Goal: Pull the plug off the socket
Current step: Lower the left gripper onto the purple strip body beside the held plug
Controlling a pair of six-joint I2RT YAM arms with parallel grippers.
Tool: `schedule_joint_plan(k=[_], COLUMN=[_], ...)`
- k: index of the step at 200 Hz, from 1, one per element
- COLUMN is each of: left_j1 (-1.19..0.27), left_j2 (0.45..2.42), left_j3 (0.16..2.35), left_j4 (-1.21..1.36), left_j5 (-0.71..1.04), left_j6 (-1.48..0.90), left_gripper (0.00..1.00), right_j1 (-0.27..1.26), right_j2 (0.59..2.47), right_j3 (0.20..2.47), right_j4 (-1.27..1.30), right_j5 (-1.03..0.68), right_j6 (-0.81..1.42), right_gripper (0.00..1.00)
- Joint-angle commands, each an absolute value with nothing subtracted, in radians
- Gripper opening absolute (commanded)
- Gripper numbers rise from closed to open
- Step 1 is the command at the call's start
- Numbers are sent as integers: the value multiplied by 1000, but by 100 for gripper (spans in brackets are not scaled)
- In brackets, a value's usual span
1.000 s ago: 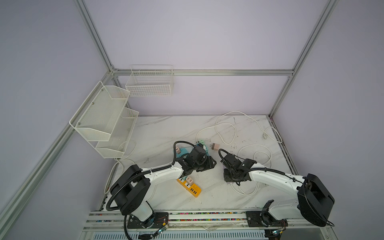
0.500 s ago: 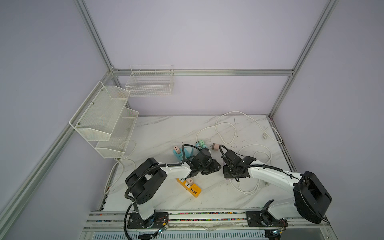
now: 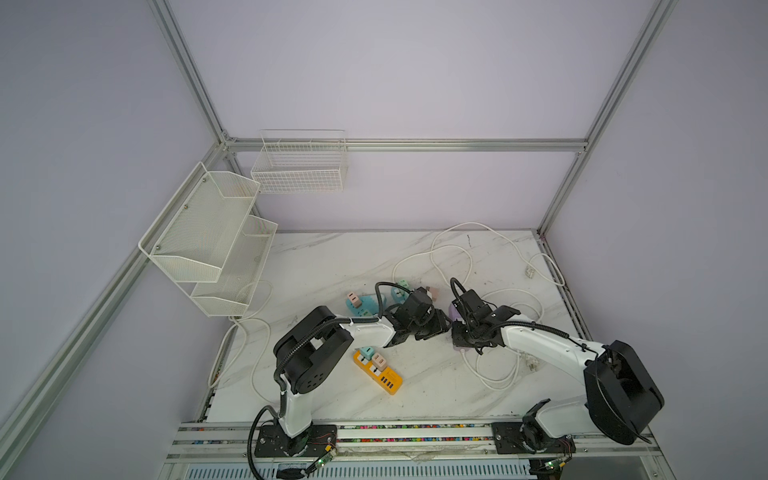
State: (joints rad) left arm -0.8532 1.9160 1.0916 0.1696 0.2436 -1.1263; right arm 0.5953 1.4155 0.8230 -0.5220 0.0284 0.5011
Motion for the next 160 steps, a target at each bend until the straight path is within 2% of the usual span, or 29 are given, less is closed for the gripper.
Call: schedule_joint_plan(k=[1, 45, 160], left_j1=[-854, -857, -887], left_j2=[1940, 2001, 2091], left_j3=[1213, 1270, 1308], left_j4=[197, 193, 97], left_j5=[262, 270, 317], left_j6=[-1137, -1144, -1137], left_gripper=[50, 49, 39], right_j1=[575, 566, 565], right_j2=[1393, 1389, 1393], right_j3=[828, 828, 847], right_j4=[-506, -506, -514], right_j5=[23, 18, 16], right_j6=[476, 471, 480], right_gripper=[24, 24, 22])
